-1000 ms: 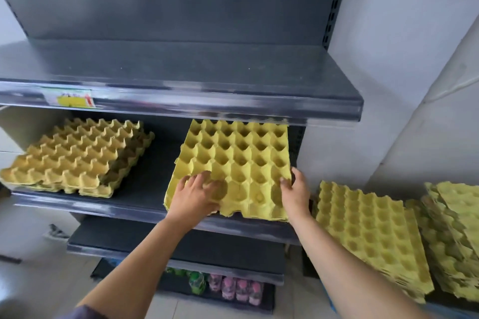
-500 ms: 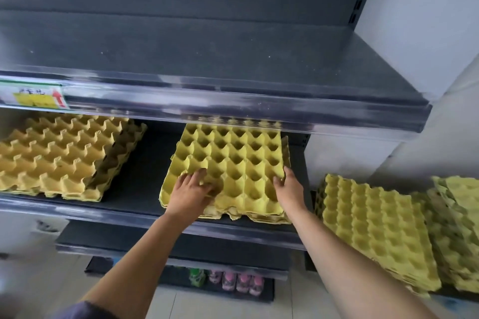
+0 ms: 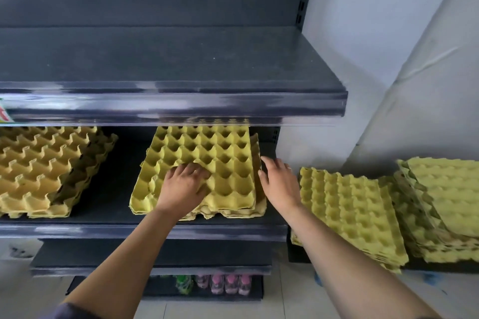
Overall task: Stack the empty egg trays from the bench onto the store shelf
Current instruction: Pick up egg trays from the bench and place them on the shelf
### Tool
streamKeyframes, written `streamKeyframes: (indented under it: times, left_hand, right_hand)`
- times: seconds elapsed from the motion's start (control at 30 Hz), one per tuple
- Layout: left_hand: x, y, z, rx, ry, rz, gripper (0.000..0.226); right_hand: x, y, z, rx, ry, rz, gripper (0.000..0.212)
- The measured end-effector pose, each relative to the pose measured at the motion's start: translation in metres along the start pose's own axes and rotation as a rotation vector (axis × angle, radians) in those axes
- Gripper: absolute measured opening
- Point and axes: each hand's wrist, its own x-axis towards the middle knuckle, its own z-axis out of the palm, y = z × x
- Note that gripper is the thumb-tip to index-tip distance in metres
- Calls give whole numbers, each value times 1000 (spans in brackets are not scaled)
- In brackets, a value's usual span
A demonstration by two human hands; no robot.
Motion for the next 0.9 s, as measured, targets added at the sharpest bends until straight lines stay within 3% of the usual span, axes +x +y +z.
streamKeyframes:
  times: [0.23, 0.4, 0.63, 0.9]
  left_hand:
    - [35, 98, -1, -88, 91, 157, 26]
    - [56, 229, 30, -171, 32, 263, 24]
    - [59, 324, 95, -272, -194, 200, 28]
    - [81, 341, 177, -310, -424, 5, 36]
  right_hand:
    - [-14, 71, -47, -111, 88, -44, 33]
    - [-45, 202, -91, -149, 51, -4, 32]
    - [-84, 331, -97, -142, -139, 177, 33]
    - [-101, 397, -38, -1, -450, 419, 41]
